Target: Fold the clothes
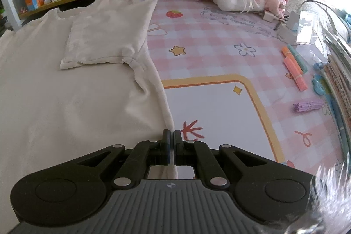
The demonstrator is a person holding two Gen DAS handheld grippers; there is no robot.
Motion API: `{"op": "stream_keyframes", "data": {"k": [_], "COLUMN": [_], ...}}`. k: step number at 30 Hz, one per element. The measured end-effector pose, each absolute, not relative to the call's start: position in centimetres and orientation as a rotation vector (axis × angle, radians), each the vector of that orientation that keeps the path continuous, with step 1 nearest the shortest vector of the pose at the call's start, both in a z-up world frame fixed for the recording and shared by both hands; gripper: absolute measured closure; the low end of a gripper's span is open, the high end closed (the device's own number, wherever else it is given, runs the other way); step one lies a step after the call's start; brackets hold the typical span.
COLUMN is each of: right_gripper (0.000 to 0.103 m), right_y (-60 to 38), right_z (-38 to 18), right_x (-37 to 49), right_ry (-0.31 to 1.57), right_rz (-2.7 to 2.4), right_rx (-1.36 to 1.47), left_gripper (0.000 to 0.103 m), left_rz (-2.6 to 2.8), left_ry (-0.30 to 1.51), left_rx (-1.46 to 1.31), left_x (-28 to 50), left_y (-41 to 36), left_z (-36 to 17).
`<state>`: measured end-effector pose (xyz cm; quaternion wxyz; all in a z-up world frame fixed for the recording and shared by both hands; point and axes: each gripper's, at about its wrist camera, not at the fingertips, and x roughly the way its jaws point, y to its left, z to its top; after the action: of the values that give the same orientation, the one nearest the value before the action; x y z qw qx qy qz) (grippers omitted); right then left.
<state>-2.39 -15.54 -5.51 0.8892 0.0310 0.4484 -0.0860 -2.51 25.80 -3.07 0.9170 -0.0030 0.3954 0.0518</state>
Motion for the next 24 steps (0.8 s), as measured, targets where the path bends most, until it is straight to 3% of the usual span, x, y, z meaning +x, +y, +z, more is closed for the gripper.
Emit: {"op": "stream_keyframes", "data": {"k": [21,23,24], "right_gripper": [0.098,0.087,0.076], "right_y": [-18.7,-18.6,-18.5], "right_z": [-5.4,-5.3,-5.2], "right_x": [-3.6,-3.7,-3.7], "right_ry": [0.941,0.937,0.933], "right_rz": [-0.309,-0.307,-0.31], "right_rx": [0.113,0.121,0.122], "left_gripper": [0.024,0.024,0.024], "left_rz": [-0.013,-0.019,-0.022], "left_ry": [0.827,0.83,0.831], "left_rx": [0.002,0.003,0.003], "left_x": [0.3,0.6,0.8], "left_y": [24.9,24.8,24.8], "left_z": [-3.8,-3.9,-3.9]}}
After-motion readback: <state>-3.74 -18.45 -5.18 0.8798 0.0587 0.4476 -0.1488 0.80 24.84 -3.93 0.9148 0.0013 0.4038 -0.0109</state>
